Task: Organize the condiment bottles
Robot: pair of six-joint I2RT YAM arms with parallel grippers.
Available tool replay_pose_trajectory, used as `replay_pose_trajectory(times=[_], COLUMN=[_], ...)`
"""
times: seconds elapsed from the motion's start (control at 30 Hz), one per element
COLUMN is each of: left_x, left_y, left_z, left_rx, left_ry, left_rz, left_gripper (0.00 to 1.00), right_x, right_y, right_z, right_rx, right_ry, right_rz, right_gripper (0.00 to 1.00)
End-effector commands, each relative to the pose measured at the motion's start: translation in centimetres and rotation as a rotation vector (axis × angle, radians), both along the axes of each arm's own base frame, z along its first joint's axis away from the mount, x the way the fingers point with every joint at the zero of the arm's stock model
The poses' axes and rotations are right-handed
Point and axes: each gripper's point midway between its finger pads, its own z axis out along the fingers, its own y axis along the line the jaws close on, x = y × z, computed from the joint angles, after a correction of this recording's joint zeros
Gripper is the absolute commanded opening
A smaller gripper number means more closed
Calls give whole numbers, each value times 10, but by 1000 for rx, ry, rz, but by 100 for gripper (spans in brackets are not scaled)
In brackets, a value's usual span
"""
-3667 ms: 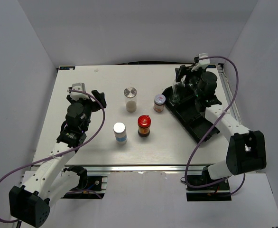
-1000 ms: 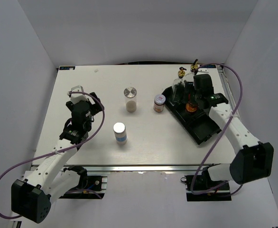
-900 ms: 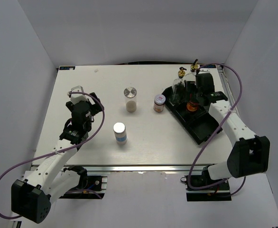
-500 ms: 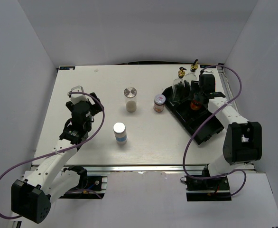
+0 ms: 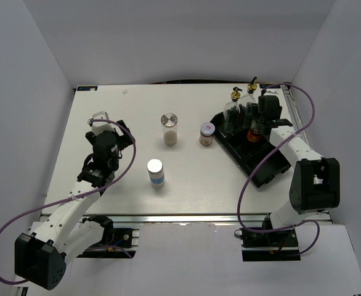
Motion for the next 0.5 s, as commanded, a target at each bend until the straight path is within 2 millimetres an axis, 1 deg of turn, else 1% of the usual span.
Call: replay_pose_trajectory(times=[0.0,0.03,0.07,0.13,0.17,0.23,0.27,0.33,0.37,0.4,0.43,0.47], left_x=[-1,-1,-1,-1,-1,0,0,0,0,0,-1,-1], left_y=[0,-1,0,-1,-1,-2,-2,-2,-2,-2,-3,-3], left_z=[5,5,3,3,3,3,3,4,4,5,4,5], left_rx=[0,-2,-1,-1,-1,0,0,-3,-5,-8,-6,-9], left_ry=[-14,-14,-10,-10,-8,-7,-7,-10,-10,-13,-12,-14], left_rz=[-5,-6,-6,-9,-9,-12,-12,-12,-11,-12,-14,-15], left_gripper=[98,98,98,98,98,98,98,98,98,98,98,98], right_x=[3,1,-2,-6,-10,-16,-22,-31,-39,-46,-55,-61], right_y=[-1,-2,-2,-1,-1,4,5,26,35,52,81,96], right_z=[52,56,69,82,96,110,125,136,144,145,149,145], right_rx=[19,14,14,17,24,39,45,75,62,73,68,59], right_ry=[-102,-110,-135,-155,-187,-214,-246,-262,-270,-264,-264,-239], right_rz=[-8,-1,2,13,19,48,62,172,240,318,412,461], right_gripper=[90,90,90,89,89,89,89,89,89,89,89,89])
